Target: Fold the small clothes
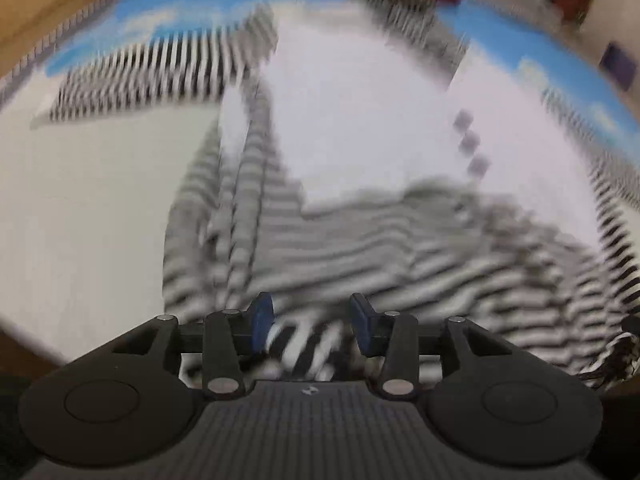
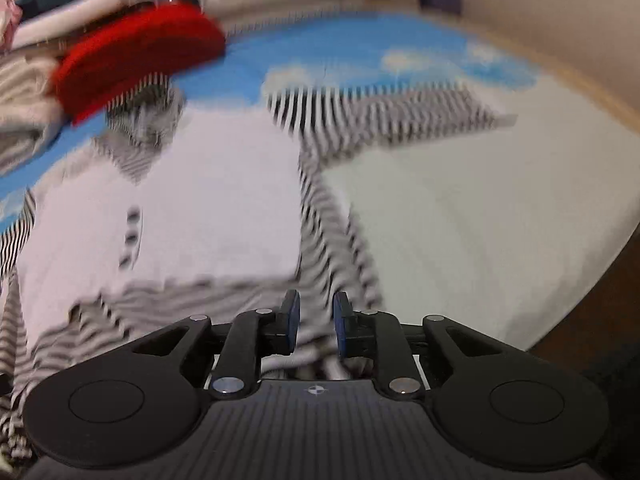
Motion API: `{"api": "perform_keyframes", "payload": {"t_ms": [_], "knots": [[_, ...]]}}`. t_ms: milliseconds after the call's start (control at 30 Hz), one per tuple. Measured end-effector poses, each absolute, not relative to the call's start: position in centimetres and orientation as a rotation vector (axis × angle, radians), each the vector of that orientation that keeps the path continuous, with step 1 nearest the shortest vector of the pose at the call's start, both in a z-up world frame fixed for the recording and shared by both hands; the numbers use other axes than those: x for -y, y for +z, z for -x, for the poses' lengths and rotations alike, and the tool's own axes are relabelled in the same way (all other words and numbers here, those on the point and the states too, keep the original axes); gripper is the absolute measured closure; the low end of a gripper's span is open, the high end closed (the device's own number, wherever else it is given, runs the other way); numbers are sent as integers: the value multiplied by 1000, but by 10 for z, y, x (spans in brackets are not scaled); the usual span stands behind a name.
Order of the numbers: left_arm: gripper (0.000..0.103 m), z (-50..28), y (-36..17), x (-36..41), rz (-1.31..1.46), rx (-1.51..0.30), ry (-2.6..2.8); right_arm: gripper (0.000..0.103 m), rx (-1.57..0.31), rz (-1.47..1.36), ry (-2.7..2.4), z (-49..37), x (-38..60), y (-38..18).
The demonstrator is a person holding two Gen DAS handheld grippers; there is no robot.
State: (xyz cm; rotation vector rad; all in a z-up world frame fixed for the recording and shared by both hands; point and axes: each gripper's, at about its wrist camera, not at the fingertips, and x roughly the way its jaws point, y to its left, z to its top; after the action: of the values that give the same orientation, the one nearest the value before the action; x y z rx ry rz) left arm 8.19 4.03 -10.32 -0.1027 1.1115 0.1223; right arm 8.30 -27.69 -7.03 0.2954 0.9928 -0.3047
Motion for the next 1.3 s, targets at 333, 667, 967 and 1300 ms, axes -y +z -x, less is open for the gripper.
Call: {"api": "perform_keyframes", "payload": {"t_ms": [333,667,967,1300], "knots": [[31,-78,-56,-26,36,-881,114,80,-871,-310,-308,-78,275,-53],[20,-81,-10,-15,71,-650,101,72,-584,-173,-160,-66,235,-12],[20,-92,29,-33,97,-553,135,62,-528,-109,-95,-74,200,5],[20,-194,92,-28,-26,-478,67,62,-549,-79,-133,-87,201,1]]}}
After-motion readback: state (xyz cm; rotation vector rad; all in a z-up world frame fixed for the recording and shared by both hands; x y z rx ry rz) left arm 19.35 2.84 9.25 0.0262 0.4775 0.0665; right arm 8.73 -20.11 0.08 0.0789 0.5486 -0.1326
